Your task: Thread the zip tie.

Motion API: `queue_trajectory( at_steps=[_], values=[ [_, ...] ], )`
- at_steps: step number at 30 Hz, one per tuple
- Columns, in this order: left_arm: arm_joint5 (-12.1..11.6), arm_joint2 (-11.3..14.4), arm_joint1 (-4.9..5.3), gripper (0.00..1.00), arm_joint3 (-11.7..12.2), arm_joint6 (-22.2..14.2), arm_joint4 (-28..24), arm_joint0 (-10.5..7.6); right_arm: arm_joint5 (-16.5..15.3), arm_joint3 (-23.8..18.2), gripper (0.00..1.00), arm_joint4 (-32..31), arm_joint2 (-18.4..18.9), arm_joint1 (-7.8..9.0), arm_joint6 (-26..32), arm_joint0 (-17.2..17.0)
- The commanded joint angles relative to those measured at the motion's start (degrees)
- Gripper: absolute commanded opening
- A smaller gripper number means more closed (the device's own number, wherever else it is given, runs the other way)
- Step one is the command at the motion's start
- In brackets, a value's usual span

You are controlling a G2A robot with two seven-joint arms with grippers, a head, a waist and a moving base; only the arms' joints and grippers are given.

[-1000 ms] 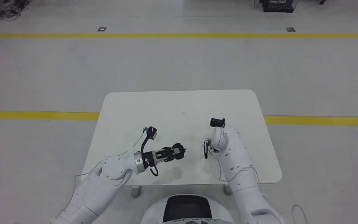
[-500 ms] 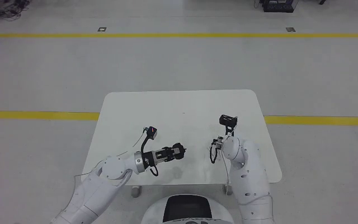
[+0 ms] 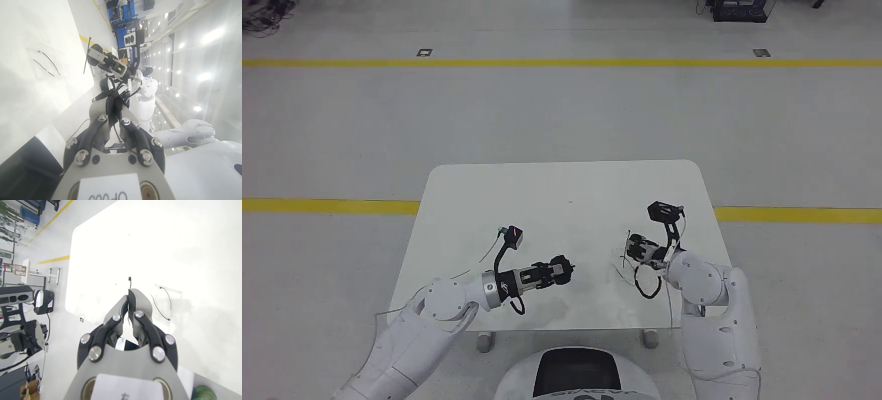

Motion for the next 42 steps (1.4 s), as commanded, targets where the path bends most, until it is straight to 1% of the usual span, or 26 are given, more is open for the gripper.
queue_trajectory(
  at_steps=[1,3,4,5,6,7,8,12,16,21,23,27,29,31,40,41,42],
  values=[
    [0.0,0.0,0.0,0.0,0.0,0.0,0.0,0.0,0.0,0.0,0.0,0.1,0.0,0.0,0.0,0.0],
    [0.0,0.0,0.0,0.0,0.0,0.0,0.0,0.0,-3.3,0.1,0.0,2.8,-0.7,0.15,-3.9,-0.6],
    [0.0,0.0,0.0,0.0,0.0,0.0,0.0,0.0,-5.0,0.2,0.0,5.7,-0.7,0.22,-5.0,-1.0],
    [0.0,0.0,0.0,0.0,0.0,0.0,0.0,0.0,-7.4,0.2,0.0,9.2,-0.4,0.33,-5.7,-1.3],
    [0.0,0.0,0.0,0.0,0.0,0.0,0.0,0.0,-11.2,0.7,0.0,12.7,0.0,0.62,-5.5,-1.7],
    [0.0,0.0,0.0,0.0,0.0,0.0,0.0,0.0,-12.5,1.0,0.0,15.2,0.5,0.85,-5.4,-1.6],
    [0.0,0.0,0.0,0.0,0.0,0.0,0.0,0.0,-12.5,1.2,0.0,18.0,0.3,1.12,-4.8,-1.4],
    [0.0,0.0,0.0,0.0,0.0,0.0,0.0,0.0,-12.5,2.2,0.0,28.7,-0.2,3.08,0.5,0.1],
    [0.0,0.0,0.0,0.0,0.0,0.0,0.0,0.0,-12.5,4.4,0.0,38.7,-0.7,5.56,5.4,1.6],
    [0.0,0.0,0.0,0.0,0.0,0.0,0.0,0.0,-12.5,6.2,0.0,47.3,-1.9,8.22,10.6,3.2],
    [0.0,0.0,0.0,0.0,0.0,0.0,0.0,0.0,-12.5,6.9,0.0,51.5,-2.4,9.3,13.8,3.9],
    [0.0,0.0,0.0,0.0,0.0,0.0,0.0,0.0,-12.5,7.9,0.0,57.5,-3.0,10.91,17.6,4.9],
    [0.0,0.0,0.0,0.0,0.0,0.0,0.0,0.0,-12.5,8.6,0.0,60.4,-3.7,11.44,19.9,5.6],
    [0.0,0.0,0.0,0.0,0.0,0.0,0.0,0.0,-12.5,9.9,0.0,62.0,-4.8,12.12,20.4,6.3],
    [0.0,0.0,0.0,0.0,0.0,0.0,0.0,0.0,-12.5,9.9,0.0,62.0,-4.8,12.12,20.4,6.3],
    [0.0,0.0,0.0,0.0,0.0,0.0,0.0,0.0,-12.5,9.7,0.0,62.2,-4.7,12.1,18.6,6.3],
    [0.0,0.0,0.0,0.0,0.0,0.0,0.0,0.0,-12.5,9.8,0.0,63.1,-4.9,12.01,15.3,5.8]
  ],
)
